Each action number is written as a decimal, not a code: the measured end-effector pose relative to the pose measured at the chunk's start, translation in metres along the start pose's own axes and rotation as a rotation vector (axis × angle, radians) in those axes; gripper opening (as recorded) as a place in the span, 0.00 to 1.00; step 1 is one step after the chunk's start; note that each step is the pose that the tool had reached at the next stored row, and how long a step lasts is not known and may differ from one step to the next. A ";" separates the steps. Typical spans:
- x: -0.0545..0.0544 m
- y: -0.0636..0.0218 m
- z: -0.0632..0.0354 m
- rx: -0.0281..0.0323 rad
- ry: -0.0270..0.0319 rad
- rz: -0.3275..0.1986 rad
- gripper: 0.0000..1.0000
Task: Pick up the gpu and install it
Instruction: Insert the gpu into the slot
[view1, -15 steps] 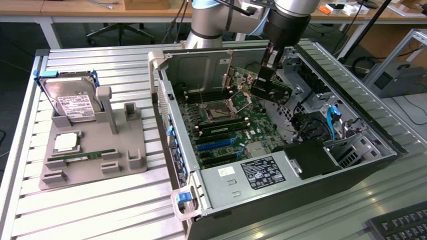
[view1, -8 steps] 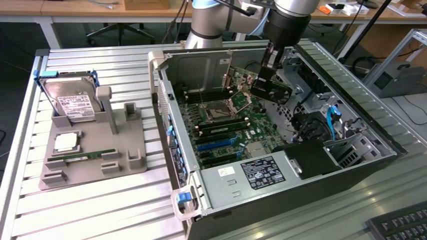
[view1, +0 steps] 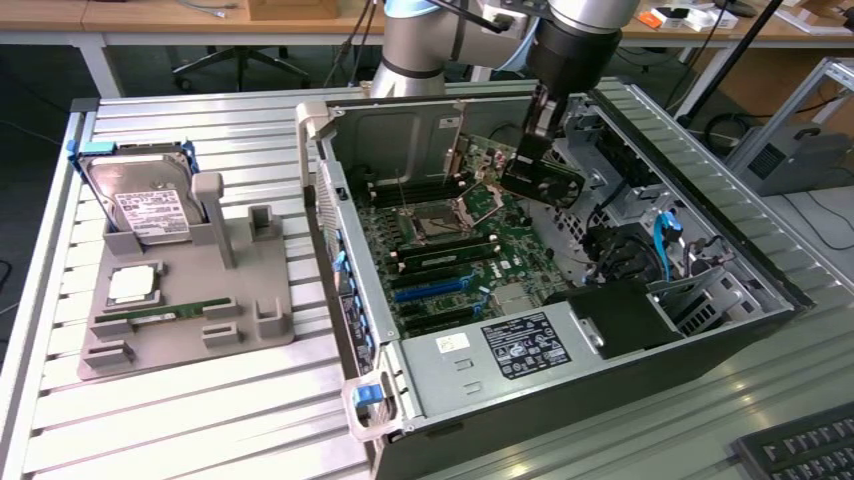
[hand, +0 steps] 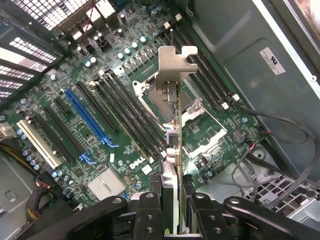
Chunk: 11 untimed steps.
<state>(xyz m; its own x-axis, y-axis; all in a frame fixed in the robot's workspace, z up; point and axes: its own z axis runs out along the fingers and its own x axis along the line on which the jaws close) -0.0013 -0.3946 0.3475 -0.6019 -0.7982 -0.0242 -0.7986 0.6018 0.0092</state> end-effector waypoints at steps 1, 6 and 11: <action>0.000 0.0000 0.0000 -0.0001 0.0001 -0.003 0.27; 0.000 0.0000 0.0000 -0.0003 0.0002 -0.012 0.27; 0.000 0.0000 0.0000 -0.0005 0.0003 -0.021 0.27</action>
<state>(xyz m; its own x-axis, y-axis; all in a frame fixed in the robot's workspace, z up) -0.0013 -0.3947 0.3475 -0.5846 -0.8110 -0.0241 -0.8113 0.5845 0.0091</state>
